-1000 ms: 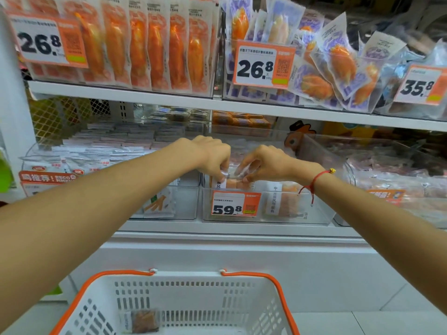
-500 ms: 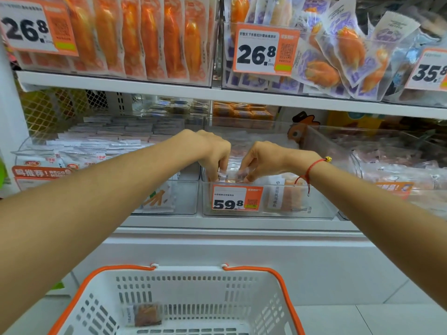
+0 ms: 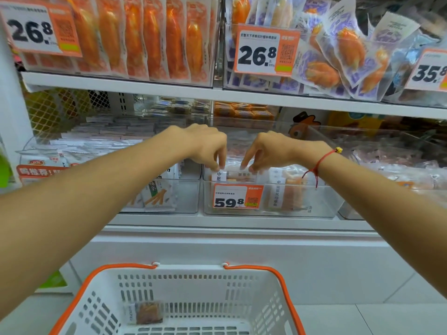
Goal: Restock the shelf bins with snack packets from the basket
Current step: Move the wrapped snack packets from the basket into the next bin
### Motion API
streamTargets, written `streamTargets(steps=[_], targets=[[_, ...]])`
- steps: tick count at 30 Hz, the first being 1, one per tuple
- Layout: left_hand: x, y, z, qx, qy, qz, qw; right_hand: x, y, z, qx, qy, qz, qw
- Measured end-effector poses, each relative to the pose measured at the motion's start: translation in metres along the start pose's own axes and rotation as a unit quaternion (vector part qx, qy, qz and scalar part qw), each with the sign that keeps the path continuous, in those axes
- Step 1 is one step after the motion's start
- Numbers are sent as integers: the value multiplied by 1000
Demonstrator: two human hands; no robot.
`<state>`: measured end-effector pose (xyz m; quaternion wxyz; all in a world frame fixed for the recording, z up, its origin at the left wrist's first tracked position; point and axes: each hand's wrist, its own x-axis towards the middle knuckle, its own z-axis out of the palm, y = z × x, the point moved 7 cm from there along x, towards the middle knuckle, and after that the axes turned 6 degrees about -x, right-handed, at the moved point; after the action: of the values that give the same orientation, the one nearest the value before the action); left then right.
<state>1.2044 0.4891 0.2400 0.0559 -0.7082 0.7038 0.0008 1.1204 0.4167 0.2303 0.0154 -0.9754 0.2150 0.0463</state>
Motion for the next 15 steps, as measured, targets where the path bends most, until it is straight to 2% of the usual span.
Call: streamTargets(steps=[2, 7, 12, 15], targets=[[1, 2, 3, 25, 12, -2, 1000, 0, -4, 2, -29, 17, -4, 999], [9, 11, 12, 70, -14, -5, 997, -1, -5, 12, -67, 48, 6, 997], [9, 14, 18, 76, -21, -25, 997, 1, -8, 17, -75, 37, 23, 996], [0, 13, 20, 69, -6, -39, 997, -6, -6, 19, -56, 64, 39, 996]])
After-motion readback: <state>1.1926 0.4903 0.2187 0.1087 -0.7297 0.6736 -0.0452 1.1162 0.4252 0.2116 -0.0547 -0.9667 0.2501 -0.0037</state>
